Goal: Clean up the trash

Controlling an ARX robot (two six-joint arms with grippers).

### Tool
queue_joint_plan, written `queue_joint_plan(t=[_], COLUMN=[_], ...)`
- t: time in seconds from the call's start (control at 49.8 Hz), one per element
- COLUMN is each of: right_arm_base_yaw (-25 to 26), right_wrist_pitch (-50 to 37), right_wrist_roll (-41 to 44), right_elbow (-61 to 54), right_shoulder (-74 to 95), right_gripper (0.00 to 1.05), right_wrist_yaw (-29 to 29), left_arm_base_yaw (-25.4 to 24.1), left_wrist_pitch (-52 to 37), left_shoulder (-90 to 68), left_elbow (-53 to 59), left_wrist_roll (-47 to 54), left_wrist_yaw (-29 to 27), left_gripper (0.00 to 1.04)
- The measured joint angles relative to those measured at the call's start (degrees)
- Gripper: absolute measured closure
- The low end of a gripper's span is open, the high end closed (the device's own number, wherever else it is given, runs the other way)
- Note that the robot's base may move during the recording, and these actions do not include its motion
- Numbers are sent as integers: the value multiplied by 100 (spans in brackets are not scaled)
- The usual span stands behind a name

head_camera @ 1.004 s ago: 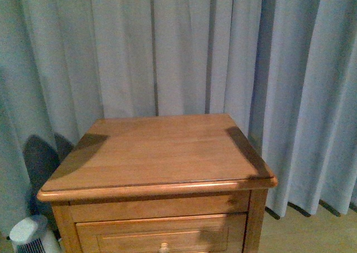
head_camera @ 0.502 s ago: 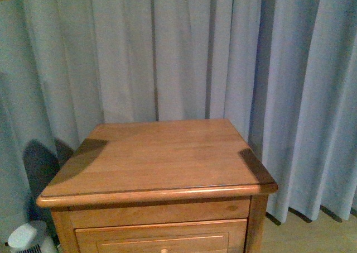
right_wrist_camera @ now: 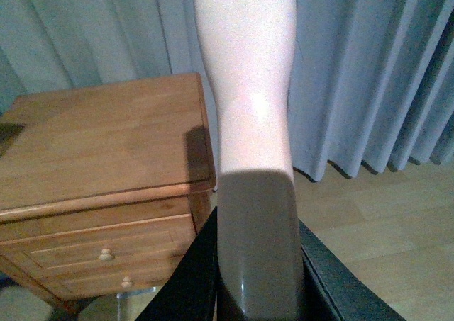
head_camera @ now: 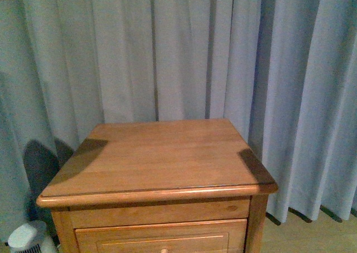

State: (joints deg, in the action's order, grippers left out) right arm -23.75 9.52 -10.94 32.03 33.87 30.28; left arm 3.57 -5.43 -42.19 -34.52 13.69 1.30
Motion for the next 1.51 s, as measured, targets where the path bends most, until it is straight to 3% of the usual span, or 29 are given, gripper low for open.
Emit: queue_joint_plan(t=[1.506], right_arm_base_yaw=[-20], right_wrist_pitch=[4], right_wrist_roll=[-20], right_elbow=[-20], right_shoulder=[-7], right_gripper=[84], right_wrist_yaw=[-96], left_arm_base_yaw=[-24], left_wrist_pitch=[0], left_shoulder=[-15], left_elbow=[9], left_wrist_roll=[-7], left_wrist_yaw=[-39], left_gripper=[79])
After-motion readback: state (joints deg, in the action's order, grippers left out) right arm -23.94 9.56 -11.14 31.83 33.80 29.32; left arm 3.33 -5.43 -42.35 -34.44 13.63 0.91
